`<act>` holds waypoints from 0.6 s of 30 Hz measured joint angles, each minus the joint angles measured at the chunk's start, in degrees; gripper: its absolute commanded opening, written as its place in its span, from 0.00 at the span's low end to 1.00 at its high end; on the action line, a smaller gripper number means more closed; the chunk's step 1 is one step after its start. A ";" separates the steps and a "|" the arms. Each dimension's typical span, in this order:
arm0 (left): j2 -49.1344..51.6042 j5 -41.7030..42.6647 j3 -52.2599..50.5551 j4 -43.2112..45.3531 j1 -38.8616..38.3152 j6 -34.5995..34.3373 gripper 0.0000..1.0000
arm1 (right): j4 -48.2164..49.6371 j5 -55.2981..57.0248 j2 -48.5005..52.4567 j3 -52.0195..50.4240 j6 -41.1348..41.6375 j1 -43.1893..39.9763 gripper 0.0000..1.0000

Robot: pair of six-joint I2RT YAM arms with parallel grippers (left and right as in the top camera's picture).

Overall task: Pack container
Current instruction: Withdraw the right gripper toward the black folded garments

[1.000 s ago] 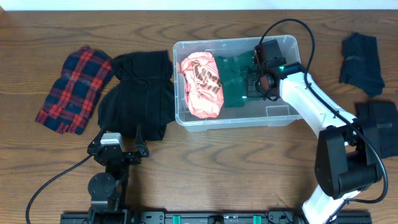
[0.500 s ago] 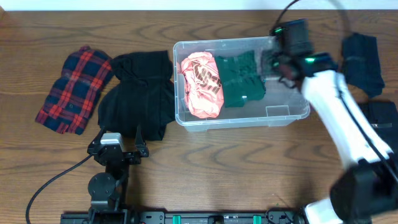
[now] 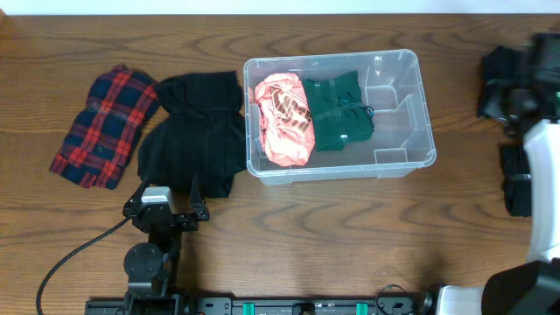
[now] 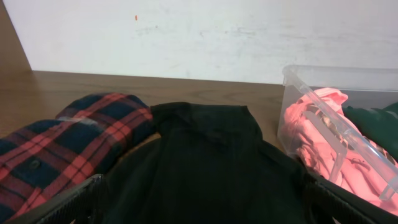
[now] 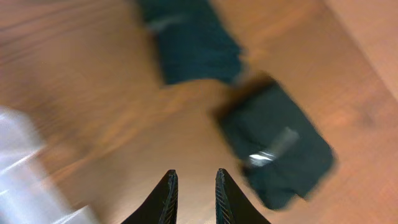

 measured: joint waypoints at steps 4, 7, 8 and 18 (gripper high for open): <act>0.00 -0.02 0.00 0.00 0.00 0.00 0.98 | 0.31 1.36 0.00 -0.26 2.58 -8.22 0.19; 0.00 -0.02 0.00 0.00 0.00 0.00 0.98 | 0.96 1.40 0.00 -1.22 3.98 -13.05 0.19; 0.00 0.00 0.00 0.00 0.00 0.00 0.98 | 1.40 1.40 0.00 -1.77 4.22 -14.32 0.19; 0.00 0.00 0.00 -0.02 0.00 0.00 0.98 | 18.47 1.22 0.00 -14.47 5.31 -24.65 0.17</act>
